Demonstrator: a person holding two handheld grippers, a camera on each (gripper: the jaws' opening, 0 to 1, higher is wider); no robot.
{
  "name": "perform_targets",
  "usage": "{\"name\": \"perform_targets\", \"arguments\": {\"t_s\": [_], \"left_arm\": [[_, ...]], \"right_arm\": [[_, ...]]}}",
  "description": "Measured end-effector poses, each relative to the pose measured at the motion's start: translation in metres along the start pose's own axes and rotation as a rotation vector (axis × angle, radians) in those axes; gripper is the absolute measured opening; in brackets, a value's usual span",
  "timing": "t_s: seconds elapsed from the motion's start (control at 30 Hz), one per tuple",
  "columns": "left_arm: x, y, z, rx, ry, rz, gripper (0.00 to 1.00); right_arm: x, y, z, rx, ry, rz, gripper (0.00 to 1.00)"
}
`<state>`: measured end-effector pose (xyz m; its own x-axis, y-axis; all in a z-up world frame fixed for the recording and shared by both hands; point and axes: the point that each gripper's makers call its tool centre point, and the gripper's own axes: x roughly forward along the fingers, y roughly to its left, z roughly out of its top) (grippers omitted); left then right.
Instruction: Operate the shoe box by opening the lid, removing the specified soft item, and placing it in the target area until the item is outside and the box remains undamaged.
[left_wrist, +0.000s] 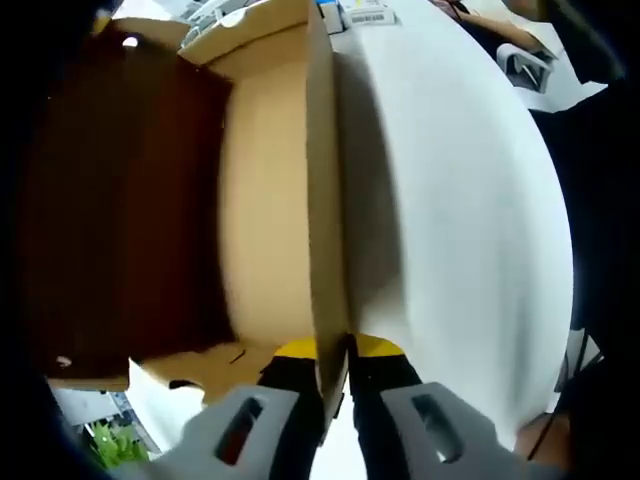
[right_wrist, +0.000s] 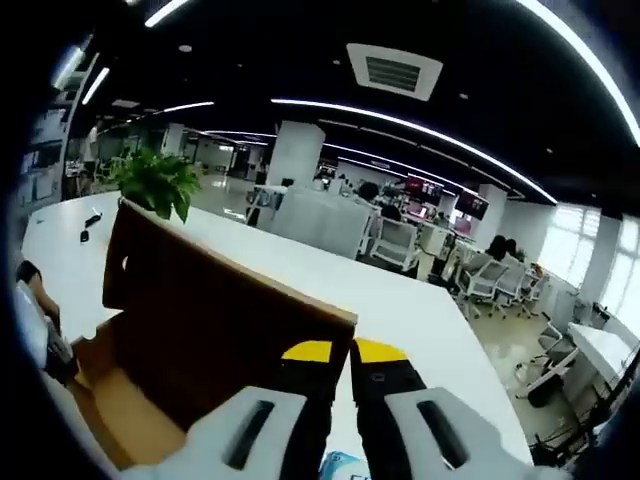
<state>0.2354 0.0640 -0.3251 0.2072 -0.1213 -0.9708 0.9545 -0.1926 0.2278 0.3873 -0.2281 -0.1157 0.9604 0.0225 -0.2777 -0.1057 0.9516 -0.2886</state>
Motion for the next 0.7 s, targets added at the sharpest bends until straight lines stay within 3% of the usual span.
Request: {"name": "perform_targets", "arguments": {"t_s": [0.37,0.7], "left_arm": [[-0.001,-0.001,0.001,-0.002,0.000,0.001,0.07],[-0.001,0.000,0.002,-0.004,-0.003,-0.001,0.07]], "right_arm": [[-0.032,0.003,-0.003,0.009,-0.080,0.013,0.04],[-0.054,0.010,-0.008,0.015,-0.107,0.000,0.04]]}}
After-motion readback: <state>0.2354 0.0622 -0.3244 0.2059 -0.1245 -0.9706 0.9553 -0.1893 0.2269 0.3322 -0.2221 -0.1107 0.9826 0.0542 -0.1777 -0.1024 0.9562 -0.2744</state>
